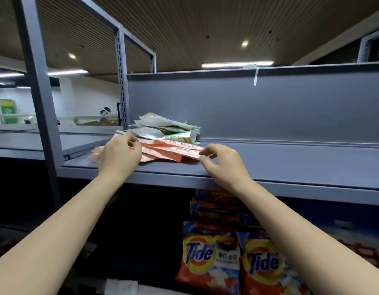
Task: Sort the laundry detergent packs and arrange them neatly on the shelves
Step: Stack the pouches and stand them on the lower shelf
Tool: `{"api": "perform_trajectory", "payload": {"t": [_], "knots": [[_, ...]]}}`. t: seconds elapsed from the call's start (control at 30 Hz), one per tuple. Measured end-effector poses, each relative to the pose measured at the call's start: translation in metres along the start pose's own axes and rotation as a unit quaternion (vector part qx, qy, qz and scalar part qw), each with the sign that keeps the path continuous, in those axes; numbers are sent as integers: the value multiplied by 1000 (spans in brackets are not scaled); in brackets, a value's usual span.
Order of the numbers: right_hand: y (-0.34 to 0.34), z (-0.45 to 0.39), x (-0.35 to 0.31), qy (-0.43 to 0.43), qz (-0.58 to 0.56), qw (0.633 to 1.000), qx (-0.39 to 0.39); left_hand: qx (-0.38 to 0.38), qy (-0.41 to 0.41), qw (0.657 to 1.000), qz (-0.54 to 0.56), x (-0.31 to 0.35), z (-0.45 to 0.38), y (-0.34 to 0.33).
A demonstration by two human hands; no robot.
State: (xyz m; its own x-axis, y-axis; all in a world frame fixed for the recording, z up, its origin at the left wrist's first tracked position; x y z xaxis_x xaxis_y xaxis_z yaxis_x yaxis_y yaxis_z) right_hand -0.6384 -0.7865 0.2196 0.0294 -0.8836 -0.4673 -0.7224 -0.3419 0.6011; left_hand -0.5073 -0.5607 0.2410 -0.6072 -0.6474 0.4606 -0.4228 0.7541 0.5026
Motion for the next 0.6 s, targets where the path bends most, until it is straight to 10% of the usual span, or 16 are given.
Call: {"api": "perform_trajectory", "payload": {"t": [0.6], "knots": [[-106, -103, 8, -191, 95, 974, -80, -250, -187, 949, -50, -37, -121, -108]]}}
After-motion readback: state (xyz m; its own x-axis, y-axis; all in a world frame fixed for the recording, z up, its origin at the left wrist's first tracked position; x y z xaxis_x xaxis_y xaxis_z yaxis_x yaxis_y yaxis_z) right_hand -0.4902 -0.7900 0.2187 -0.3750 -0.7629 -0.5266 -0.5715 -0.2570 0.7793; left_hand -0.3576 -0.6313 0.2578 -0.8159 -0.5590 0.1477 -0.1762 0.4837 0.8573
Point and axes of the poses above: each hand's wrist, its own z-axis away from the middle knuckle, its own y-axis out of the back of the hand, x = y × z, the point moved 10 cm from there along -z, towards the middle knuckle, and after that the axes turned 3 degrees about -y, right-handed, at the moved point
